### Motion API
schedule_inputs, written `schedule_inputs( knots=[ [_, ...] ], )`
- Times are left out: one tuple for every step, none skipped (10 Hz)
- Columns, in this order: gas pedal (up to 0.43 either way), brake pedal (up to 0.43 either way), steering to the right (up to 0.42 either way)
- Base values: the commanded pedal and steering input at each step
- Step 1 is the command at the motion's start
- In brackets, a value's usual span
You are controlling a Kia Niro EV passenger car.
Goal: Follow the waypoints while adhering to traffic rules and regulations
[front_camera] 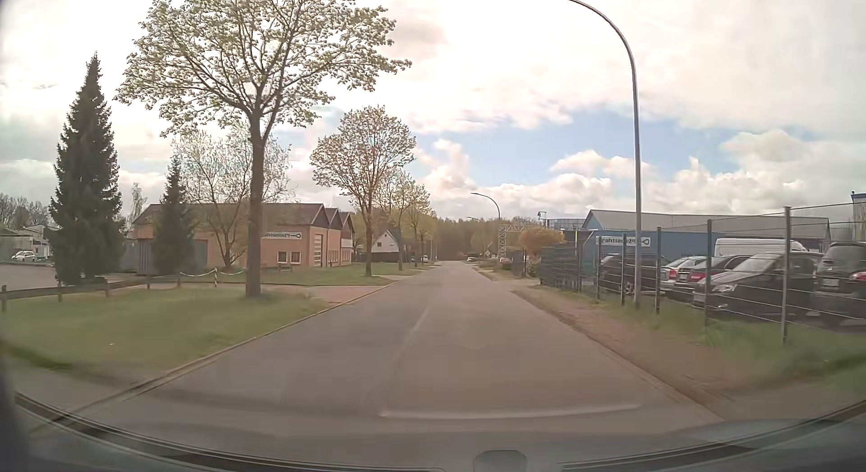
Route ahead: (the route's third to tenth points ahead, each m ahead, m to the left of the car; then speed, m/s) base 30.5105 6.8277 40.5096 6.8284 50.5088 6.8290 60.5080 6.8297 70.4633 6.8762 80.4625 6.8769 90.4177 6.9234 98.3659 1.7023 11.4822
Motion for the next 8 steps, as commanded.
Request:
schedule_inputs(
  knots=[
    [0.138, 0.0, 0.007],
    [0.138, 0.0, 0.006],
    [0.138, 0.0, 0.004],
    [0.138, 0.0, 0.003],
    [0.13, 0.0, 0.004],
    [0.13, 0.0, 0.003],
    [0.13, 0.0, 0.003],
    [0.13, 0.0, 0.003]
  ],
)
